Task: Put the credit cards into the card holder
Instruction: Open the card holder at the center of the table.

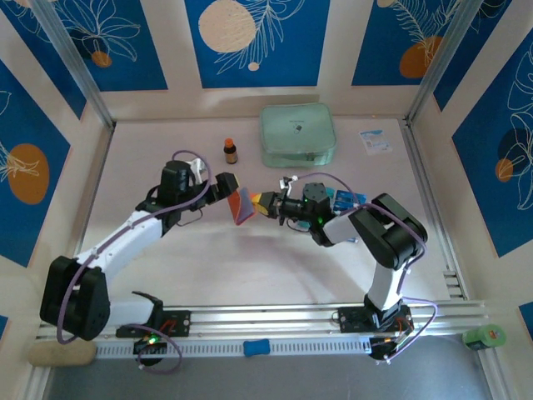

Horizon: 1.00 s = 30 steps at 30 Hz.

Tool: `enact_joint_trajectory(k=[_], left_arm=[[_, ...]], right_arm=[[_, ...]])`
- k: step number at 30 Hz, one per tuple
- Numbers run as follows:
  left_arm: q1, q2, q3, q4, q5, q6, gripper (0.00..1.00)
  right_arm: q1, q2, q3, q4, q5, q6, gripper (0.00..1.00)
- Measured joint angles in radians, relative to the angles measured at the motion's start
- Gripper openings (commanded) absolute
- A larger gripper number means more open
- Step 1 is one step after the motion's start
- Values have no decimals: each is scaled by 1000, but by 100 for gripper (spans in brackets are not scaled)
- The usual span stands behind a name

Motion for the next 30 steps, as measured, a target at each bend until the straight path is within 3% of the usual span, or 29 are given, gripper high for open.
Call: enact_joint_trajectory(k=[14,22,30], left_arm=[[-155,111,179,-326,-223,264,100],[-174,140,154,-409,-354,303,100],[-174,116,76,-409,-400,304,100]], right_arm=[[31,59,-29,61,68,2,0],[53,59,-91,60,123,-15,0],[79,26,-144,25,198,-55,0]])
